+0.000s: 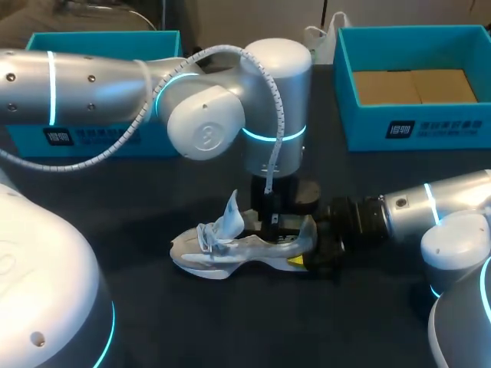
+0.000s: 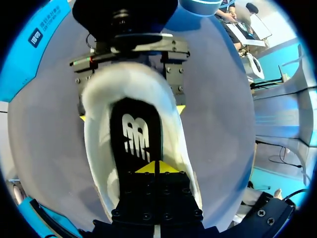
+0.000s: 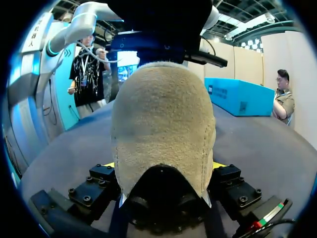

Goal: Take the shoe out of the shoebox, open the shoe tongue, remove and reinsert the insole, then place the shoe into the shoebox

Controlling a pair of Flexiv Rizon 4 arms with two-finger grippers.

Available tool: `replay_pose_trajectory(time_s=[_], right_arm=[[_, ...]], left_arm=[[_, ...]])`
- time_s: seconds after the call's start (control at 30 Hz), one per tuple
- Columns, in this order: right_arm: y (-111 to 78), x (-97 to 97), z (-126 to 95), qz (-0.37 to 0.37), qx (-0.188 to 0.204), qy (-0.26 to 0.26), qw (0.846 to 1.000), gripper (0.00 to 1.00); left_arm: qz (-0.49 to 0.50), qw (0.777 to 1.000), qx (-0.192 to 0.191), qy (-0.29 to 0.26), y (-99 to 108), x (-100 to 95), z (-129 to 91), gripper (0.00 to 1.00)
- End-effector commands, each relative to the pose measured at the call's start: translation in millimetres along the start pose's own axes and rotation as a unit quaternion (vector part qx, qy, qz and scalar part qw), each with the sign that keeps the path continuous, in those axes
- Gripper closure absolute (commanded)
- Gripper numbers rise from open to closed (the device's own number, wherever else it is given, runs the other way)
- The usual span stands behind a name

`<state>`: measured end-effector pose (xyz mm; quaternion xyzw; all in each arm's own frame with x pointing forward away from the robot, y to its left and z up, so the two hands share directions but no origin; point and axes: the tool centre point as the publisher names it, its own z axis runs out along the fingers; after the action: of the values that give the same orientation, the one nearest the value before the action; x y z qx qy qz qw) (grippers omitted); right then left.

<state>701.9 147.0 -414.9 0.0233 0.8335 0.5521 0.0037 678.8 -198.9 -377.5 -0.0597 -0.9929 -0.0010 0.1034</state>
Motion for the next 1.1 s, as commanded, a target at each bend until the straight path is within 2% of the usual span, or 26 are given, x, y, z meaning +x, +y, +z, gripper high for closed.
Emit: replay_pose_trajectory(time_s=[0.03, 0.23, 0.43, 0.53, 0.6, 0.63, 0.83, 1.1], right_arm=[[1.8, 0.1, 0.4, 0.000, 0.003, 0.000, 1.000, 1.00], [1.8, 0.1, 0.4, 0.000, 0.003, 0.000, 1.000, 1.00], [1.8, 0.1, 0.4, 0.000, 0.003, 0.000, 1.000, 1.00], [1.8, 0.1, 0.4, 0.000, 0.003, 0.000, 1.000, 1.00], [1.8, 0.1, 0.4, 0.000, 0.003, 0.000, 1.000, 1.00], [1.8, 0.1, 0.4, 0.000, 0.003, 0.000, 1.000, 1.00], [1.8, 0.1, 0.4, 0.000, 0.003, 0.000, 1.000, 1.00], [1.8, 0.1, 0.4, 0.000, 0.003, 0.000, 1.000, 1.00]], left_arm=[[-0.001, 1.000, 0.000, 0.001, 11.2, 2.6, -0.1, 1.00], [-0.008, 1.000, -0.008, 0.015, 21.5, 1.1, 8.2, 1.00], [0.003, 1.000, -0.008, 0.015, 27.3, 8.7, 16.8, 1.00], [0.004, 1.000, -0.005, 0.015, 27.8, 11.9, 19.1, 0.86], [0.006, 1.000, -0.004, 0.013, 27.9, 13.7, 20.3, 0.72], [0.008, 1.000, -0.003, 0.012, 27.9, 14.5, 21.1, 0.68], [0.003, 1.000, 0.001, -0.026, 25.8, 14.6, 28.4, 0.65], [-0.005, 0.997, 0.003, -0.080, 18.2, 0.6, 43.3, 0.64]])
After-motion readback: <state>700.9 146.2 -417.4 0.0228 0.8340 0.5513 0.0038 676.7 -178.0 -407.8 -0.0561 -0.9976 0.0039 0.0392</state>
